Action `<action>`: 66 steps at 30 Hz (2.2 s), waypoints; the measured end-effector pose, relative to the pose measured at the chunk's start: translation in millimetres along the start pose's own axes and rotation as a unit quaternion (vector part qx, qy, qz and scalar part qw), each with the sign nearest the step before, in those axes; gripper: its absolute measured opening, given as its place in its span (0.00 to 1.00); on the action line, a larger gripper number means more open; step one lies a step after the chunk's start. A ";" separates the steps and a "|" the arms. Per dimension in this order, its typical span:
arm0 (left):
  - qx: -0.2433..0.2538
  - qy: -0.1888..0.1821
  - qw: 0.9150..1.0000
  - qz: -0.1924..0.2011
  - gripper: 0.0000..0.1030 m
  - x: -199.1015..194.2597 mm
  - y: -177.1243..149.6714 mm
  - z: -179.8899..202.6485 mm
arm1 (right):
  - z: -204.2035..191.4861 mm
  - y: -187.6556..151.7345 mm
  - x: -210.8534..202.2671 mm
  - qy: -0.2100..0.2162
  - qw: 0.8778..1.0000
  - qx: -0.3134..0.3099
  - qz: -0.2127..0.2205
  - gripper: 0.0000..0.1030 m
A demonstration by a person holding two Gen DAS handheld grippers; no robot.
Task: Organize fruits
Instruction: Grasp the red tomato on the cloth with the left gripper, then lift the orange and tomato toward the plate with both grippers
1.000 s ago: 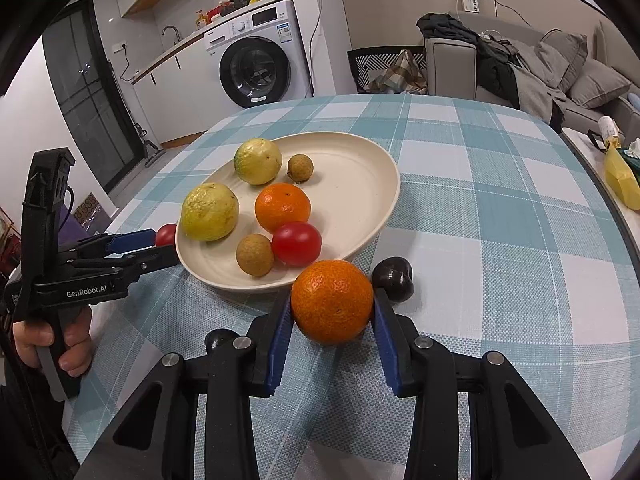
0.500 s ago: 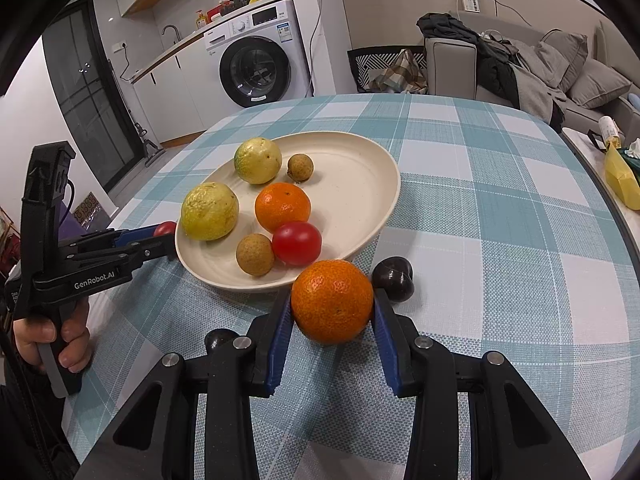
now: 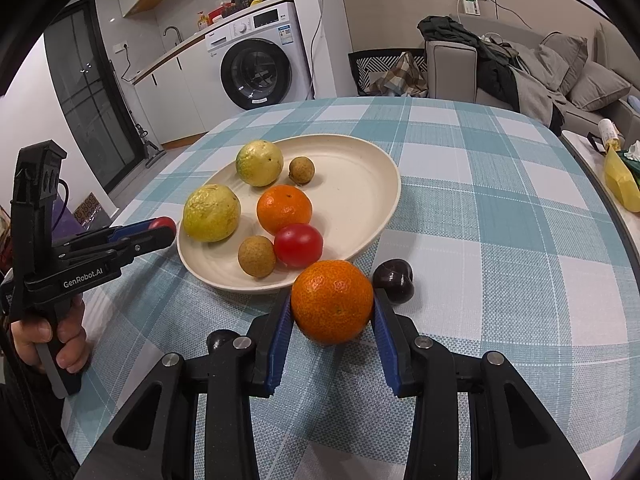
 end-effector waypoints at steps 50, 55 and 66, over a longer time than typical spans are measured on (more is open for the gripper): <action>0.075 -0.025 0.994 0.071 0.27 -31.8 9.9 60.2 | -30.8 17.4 -13.5 0.040 0.997 -0.019 0.060 0.39; 0.089 -0.031 0.993 0.067 0.27 -26.3 8.5 73.9 | -33.4 17.9 -10.5 0.041 0.997 -0.022 0.057 0.39; 0.096 -0.033 0.993 0.055 0.27 -10.1 12.4 87.2 | -18.0 25.1 -4.5 0.022 0.998 0.008 0.063 0.39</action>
Point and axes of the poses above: each gripper's, at about its wrist camera, not at the fingertips, and x roughly the way its jaws point, z to its right, y to its top, the point moved 6 cm from there along x, roughly the way its jaws point, and after that the axes turned 1 degree about -y, right-handed, at the moved point
